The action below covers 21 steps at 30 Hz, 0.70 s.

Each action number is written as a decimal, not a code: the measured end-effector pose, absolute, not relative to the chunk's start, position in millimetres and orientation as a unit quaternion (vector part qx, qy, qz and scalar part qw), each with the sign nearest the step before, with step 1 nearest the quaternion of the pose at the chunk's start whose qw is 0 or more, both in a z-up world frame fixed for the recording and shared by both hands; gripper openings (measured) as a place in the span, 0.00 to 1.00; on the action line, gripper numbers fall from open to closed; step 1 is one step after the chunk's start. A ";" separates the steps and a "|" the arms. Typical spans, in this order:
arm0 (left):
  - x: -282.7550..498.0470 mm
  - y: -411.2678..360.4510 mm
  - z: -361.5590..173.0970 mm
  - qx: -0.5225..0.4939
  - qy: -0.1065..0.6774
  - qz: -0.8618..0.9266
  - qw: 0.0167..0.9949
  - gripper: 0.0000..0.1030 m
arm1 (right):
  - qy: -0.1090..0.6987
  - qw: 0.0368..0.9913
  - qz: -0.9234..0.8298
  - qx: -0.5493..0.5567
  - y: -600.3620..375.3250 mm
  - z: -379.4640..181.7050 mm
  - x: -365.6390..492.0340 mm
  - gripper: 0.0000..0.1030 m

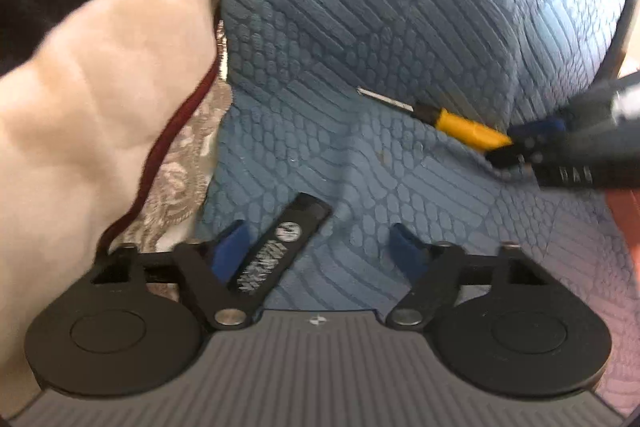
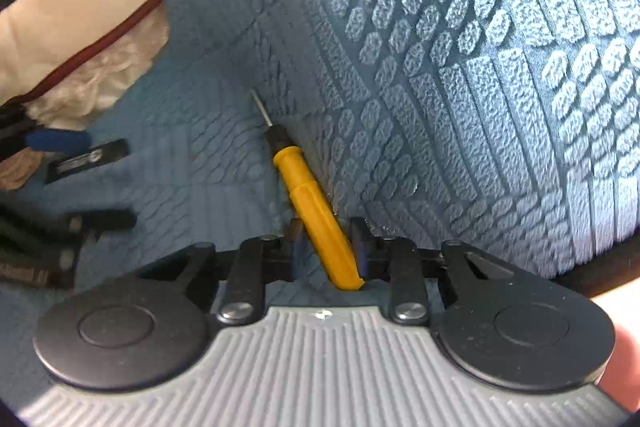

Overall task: Organize rigid objects
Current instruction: 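Close the right gripper on the yellow screwdriver while the left approaches the black USB stick, then close the left gripper on the black USB stick while the right lifts the screwdriver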

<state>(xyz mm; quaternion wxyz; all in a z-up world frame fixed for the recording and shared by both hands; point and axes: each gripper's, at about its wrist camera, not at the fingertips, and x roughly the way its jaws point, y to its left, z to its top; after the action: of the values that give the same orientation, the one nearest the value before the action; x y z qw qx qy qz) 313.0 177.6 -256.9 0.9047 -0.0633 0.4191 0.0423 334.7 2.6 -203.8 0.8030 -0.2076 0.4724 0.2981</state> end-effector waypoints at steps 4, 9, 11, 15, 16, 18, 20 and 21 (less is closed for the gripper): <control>308.2 183.8 -252.8 -0.074 0.419 0.050 0.904 0.38 | 0.476 0.802 0.299 -0.202 -14.9 -192.1 321.3 0.25; 303.7 189.9 -248.2 -0.107 0.416 0.047 0.902 0.24 | 0.483 0.802 0.295 -0.191 -22.6 -184.6 301.8 0.23; 298.8 192.0 -242.4 -0.121 0.406 0.050 0.904 0.10 | 0.485 0.804 0.292 -0.184 -21.7 -180.9 299.8 0.22; 285.8 194.8 -237.1 -0.158 0.404 0.044 0.900 0.07 | 0.488 0.804 0.292 -0.172 -26.9 -173.1 285.5 0.20; 284.2 195.3 -236.2 -0.161 0.404 0.045 0.899 0.07 | 0.490 0.804 0.292 -0.170 -27.8 -172.3 282.0 0.20; 282.0 196.3 -236.7 -0.170 0.406 0.040 0.897 0.07 | 0.494 0.802 0.292 -0.166 -29.7 -170.9 276.1 0.20; 284.0 195.8 -238.6 -0.176 0.407 0.035 0.896 0.07 | 0.495 0.802 0.289 -0.165 -30.9 -169.3 269.5 0.20; 283.6 195.2 -239.0 -0.177 0.409 0.033 0.895 0.07 | 0.496 0.803 0.288 -0.164 -32.3 -168.4 266.0 0.20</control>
<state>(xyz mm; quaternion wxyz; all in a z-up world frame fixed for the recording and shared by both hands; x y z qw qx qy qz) 283.6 195.2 -239.0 0.8948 -0.1767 0.4088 0.0327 266.0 -32.3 -168.4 0.8026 -0.1643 0.4959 0.2880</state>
